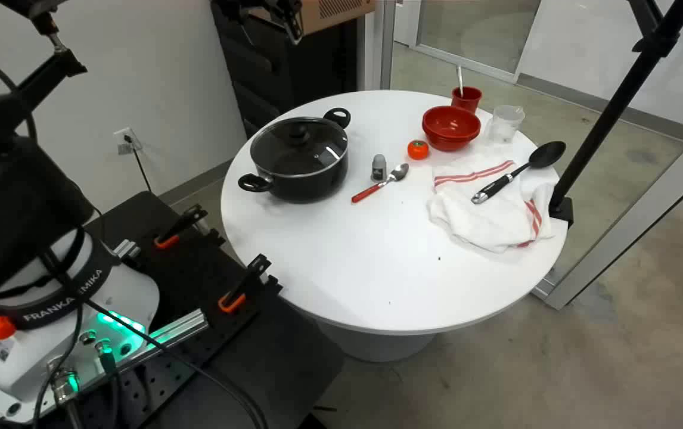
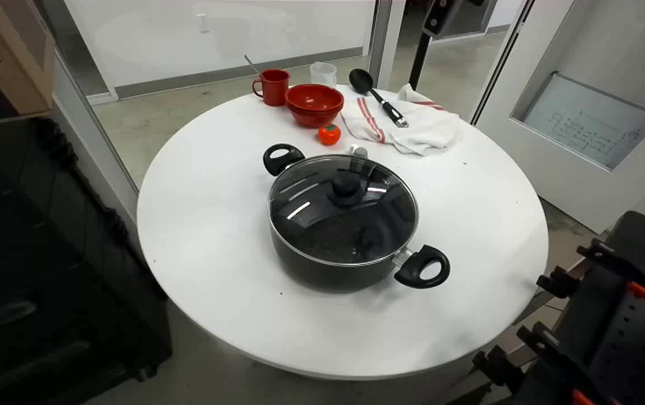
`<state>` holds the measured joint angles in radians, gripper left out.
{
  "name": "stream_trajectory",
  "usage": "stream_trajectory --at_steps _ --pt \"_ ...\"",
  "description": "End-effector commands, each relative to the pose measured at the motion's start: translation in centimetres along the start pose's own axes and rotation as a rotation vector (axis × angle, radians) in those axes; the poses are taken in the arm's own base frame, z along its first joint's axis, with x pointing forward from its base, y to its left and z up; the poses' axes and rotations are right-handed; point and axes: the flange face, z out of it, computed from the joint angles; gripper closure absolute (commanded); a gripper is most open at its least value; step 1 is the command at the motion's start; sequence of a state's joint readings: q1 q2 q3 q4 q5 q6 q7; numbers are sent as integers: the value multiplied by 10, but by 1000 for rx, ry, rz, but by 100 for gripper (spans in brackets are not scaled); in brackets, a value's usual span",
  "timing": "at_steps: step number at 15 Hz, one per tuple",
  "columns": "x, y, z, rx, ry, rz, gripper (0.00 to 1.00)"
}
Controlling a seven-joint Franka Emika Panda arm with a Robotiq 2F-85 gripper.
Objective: Uncover the pot and put the lid on the table
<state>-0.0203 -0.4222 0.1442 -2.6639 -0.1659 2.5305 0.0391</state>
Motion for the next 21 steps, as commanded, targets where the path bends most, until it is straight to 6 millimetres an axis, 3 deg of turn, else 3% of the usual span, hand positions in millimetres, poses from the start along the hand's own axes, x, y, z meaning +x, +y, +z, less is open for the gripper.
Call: stream_trajectory --at_steps 1,9,11,16,21 --pt "0 0 0 0 -1 0 0" --pt "0 1 0 1 -1 3 0" --pt "2 -4 8 20 -12 -11 0" --pt "3 -26 59 61 -99 -50 0" --pt "4 -33 110 86 -98 -68 0"
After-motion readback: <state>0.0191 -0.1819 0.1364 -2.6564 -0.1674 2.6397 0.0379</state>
